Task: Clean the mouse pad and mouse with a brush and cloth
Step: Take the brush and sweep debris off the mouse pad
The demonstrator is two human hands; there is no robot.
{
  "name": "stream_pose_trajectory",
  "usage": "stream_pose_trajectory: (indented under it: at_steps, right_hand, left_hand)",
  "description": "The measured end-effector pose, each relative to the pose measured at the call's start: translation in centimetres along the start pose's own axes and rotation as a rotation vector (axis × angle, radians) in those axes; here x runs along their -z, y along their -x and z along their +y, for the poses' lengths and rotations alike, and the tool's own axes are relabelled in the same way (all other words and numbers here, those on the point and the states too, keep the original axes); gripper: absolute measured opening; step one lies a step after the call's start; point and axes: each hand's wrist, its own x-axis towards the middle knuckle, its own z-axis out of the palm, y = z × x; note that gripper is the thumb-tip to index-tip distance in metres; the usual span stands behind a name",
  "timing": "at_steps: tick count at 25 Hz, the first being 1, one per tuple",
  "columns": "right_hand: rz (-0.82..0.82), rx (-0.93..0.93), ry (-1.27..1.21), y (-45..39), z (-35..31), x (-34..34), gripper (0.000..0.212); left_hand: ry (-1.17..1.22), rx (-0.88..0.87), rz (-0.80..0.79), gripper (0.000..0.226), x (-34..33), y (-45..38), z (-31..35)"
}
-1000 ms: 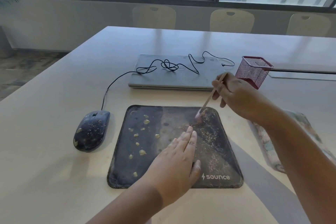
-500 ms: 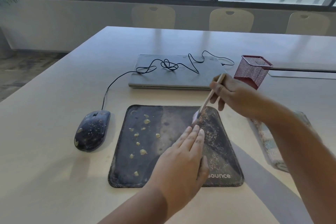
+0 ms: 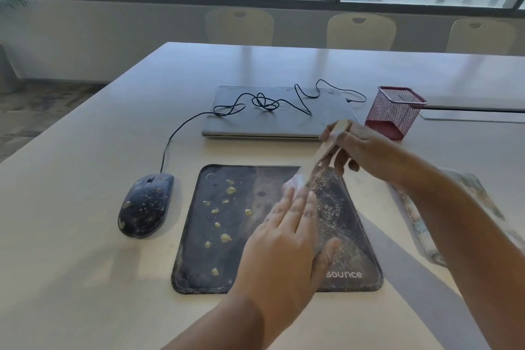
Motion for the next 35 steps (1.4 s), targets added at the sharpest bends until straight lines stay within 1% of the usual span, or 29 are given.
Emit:
stream_pose_trajectory:
  at_steps: [1, 2, 4, 6, 7, 9, 10, 11, 14, 16, 19, 21, 22, 23, 25, 26, 28, 29, 32, 34, 35]
  right_hand:
    - [-0.005, -0.005, 0.000, -0.1, 0.1, -0.4, 0.024]
    - [0.013, -0.021, 0.050, -0.2, 0.4, -0.5, 0.023]
    - [0.097, -0.076, 0.243, -0.4, 1.0, 0.1, 0.019]
    - [0.202, -0.100, 0.431, -0.3, 1.2, 1.4, 0.021]
    - [0.258, -0.084, 0.469, -0.2, 1.3, 1.8, 0.021]
    - [0.345, -0.005, 0.448, 0.0, 1.2, 1.7, 0.022]
    - [0.349, 0.048, 0.392, -0.1, 1.0, 1.2, 0.019]
    - [0.319, 0.096, 0.321, -0.1, 1.0, 0.3, 0.014]
    - [0.179, 0.139, 0.169, -0.1, 1.1, -1.8, 0.015]
    - [0.186, 0.085, 0.256, -0.2, 1.5, -1.4, 0.011]
    - [0.315, -0.052, 0.544, -0.2, 1.8, 0.9, 0.024]
    - [0.405, -0.078, 0.618, -0.3, 1.9, 2.0, 0.025]
    - [0.420, -0.062, 0.582, -0.3, 1.8, 2.2, 0.023]
    - [0.413, -0.027, 0.473, -0.4, 1.7, 2.1, 0.021]
    - [0.344, 0.035, 0.231, -0.6, 1.5, 1.4, 0.015]
    - [0.301, 0.048, 0.200, -0.7, 1.6, 1.0, 0.011]
    - [0.247, 0.036, 0.271, -0.7, 1.9, 0.7, 0.008]
    - [0.251, 0.008, 0.330, -0.6, 2.0, 0.9, 0.010]
    - [0.330, -0.118, 0.596, -0.2, 1.7, 2.1, 0.022]
    - [0.390, -0.151, 0.723, 0.2, 1.3, 2.7, 0.020]
    - [0.413, -0.137, 0.738, 0.4, 1.2, 2.7, 0.018]
  left_hand:
    - [0.006, 0.054, 0.022, 0.067, 0.3, -0.1, 0.0]
    - [-0.029, 0.097, 0.011, 0.069, 0.5, -0.3, -0.2]
    - [-0.093, 0.099, 0.034, 0.076, 0.0, -0.6, -0.7]
    - [-0.118, 0.083, -0.073, 0.075, -0.7, -0.7, -1.3]
    - [-0.138, 0.073, -0.079, 0.072, -0.8, -0.8, -1.7]
    - [-0.134, 0.089, -0.046, 0.069, -0.8, -1.3, -2.4]
    - [-0.136, 0.107, -0.039, 0.068, -0.6, -1.8, -2.8]
    - [-0.141, 0.129, -0.051, 0.067, -0.4, -2.4, -3.2]
    - [-0.157, 0.180, -0.199, 0.064, 0.2, -4.9, -3.7]
    - [-0.129, 0.169, -0.272, 0.061, 0.4, -6.3, -3.7]
    - [-0.095, 0.150, -0.297, 0.059, -0.1, -7.4, -3.3]
    - [-0.106, 0.130, -0.304, 0.057, -0.8, -7.4, -3.1]
    - [-0.110, 0.124, -0.307, 0.057, -1.1, -7.3, -3.2]
    - [-0.112, 0.123, -0.310, 0.056, -1.3, -7.2, -3.4]
    - [-0.110, 0.123, -0.325, 0.054, -1.6, -7.0, -3.7]
    - [-0.107, 0.124, -0.332, 0.054, -1.7, -7.0, -3.9]
    - [-0.095, 0.120, -0.332, 0.053, -1.9, -7.0, -4.0]
    - [-0.091, 0.117, -0.328, 0.052, -2.0, -7.1, -4.1]
    - [-0.080, 0.115, -0.313, 0.052, -2.1, -7.1, -4.1]
    - [-0.073, 0.113, -0.310, 0.052, -2.1, -7.0, -4.0]
    - [-0.075, 0.111, -0.308, 0.052, -2.1, -7.0, -4.0]
